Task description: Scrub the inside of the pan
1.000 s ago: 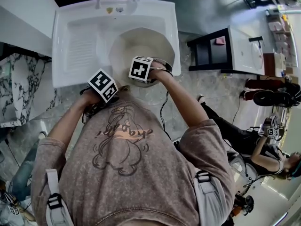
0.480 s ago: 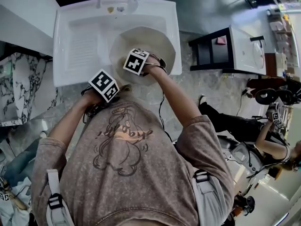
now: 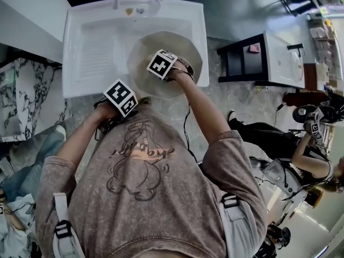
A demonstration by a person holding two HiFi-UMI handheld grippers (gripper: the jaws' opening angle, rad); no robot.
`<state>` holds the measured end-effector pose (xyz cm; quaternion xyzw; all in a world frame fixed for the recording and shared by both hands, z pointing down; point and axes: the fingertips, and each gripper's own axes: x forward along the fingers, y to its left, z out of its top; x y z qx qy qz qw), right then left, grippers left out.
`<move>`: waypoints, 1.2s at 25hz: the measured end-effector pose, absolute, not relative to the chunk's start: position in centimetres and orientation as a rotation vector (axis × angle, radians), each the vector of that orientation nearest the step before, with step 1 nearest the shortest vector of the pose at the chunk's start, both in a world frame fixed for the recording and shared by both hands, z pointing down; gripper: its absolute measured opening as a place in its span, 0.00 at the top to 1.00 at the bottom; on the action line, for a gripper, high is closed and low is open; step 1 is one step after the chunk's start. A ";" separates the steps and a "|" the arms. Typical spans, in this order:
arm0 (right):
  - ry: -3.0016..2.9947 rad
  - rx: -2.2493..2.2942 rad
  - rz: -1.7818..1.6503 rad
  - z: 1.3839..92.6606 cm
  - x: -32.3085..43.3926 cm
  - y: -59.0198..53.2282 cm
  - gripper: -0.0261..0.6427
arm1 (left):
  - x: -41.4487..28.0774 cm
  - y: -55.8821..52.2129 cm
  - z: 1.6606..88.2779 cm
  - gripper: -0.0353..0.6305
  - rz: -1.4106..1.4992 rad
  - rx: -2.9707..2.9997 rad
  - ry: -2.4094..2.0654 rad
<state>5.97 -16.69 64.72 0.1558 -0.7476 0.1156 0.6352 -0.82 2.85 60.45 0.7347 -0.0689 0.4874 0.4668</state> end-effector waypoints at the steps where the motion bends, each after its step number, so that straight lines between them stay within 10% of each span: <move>1: -1.719 0.357 0.260 64.7 5.9 -16.7 0.73 | -0.8 2.9 60.5 0.83 1.197 1.805 -0.170; 30: -2.118 0.787 0.442 50.2 10.8 -13.4 0.73 | -2.1 1.0 59.1 0.82 1.075 1.798 -0.250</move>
